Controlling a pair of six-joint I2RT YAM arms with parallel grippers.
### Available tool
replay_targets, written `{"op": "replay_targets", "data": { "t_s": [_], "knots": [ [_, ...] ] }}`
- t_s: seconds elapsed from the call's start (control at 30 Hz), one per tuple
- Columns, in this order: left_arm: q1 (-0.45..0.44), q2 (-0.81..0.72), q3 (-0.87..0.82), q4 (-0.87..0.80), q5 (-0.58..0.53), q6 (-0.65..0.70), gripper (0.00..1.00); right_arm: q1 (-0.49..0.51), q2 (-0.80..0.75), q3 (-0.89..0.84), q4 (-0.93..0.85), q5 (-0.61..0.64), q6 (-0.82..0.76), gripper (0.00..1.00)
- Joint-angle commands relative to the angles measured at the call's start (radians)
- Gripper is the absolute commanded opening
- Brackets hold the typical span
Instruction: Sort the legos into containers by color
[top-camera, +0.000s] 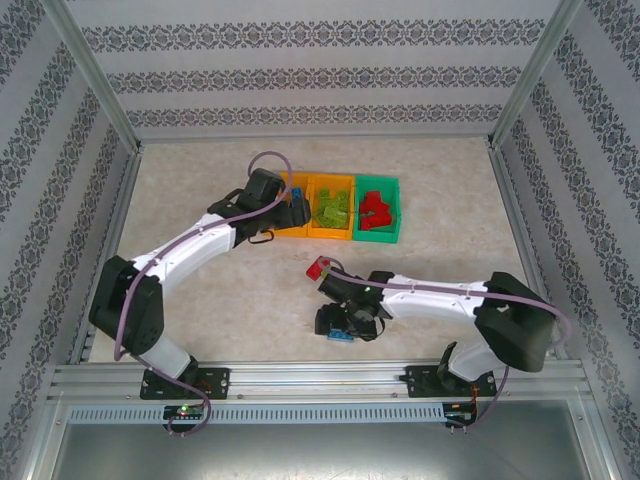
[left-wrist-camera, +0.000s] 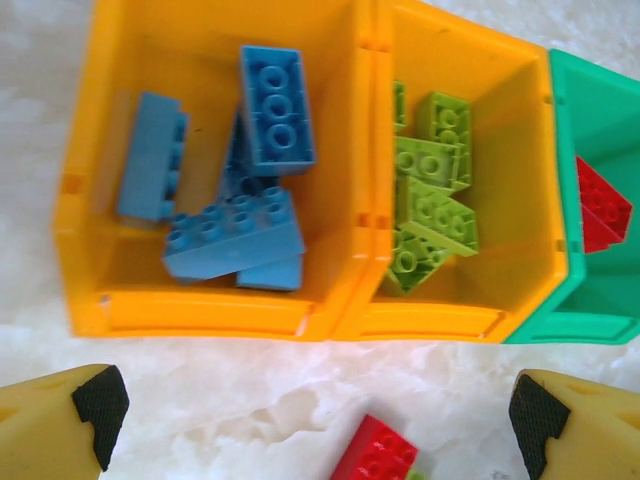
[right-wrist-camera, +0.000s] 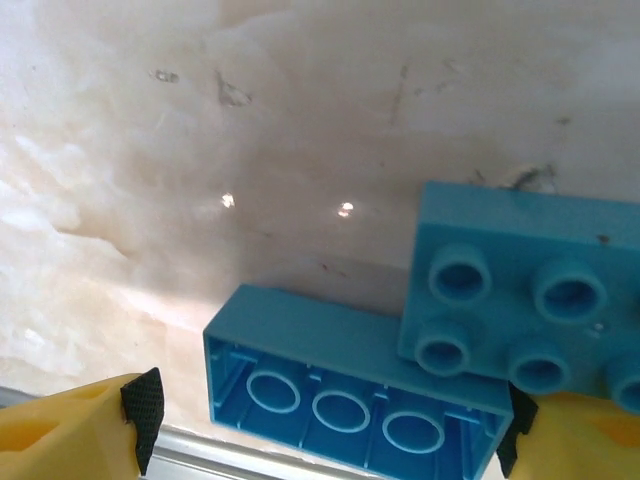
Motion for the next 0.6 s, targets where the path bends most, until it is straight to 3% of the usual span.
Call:
{"op": "replay_targets", "data": {
  "t_s": [0.0, 0.37, 0.57],
  "knots": [
    [0.025, -0.065, -0.045, 0.023, -0.022, -0.002, 1.00, 0.016, 0.054, 0.053, -0.077, 0.035, 0.014, 0.87],
    [0.110, -0.248, -0.235, 0.050, -0.008, 0.009, 1.00, 0.117, 0.290, 0.253, -0.265, 0.125, -0.006, 0.80],
    [0.156, -0.302, -0.312, 0.050, 0.023, 0.006, 1.00, 0.141, 0.310, 0.294, -0.296, 0.154, 0.009, 0.60]
  ]
}}
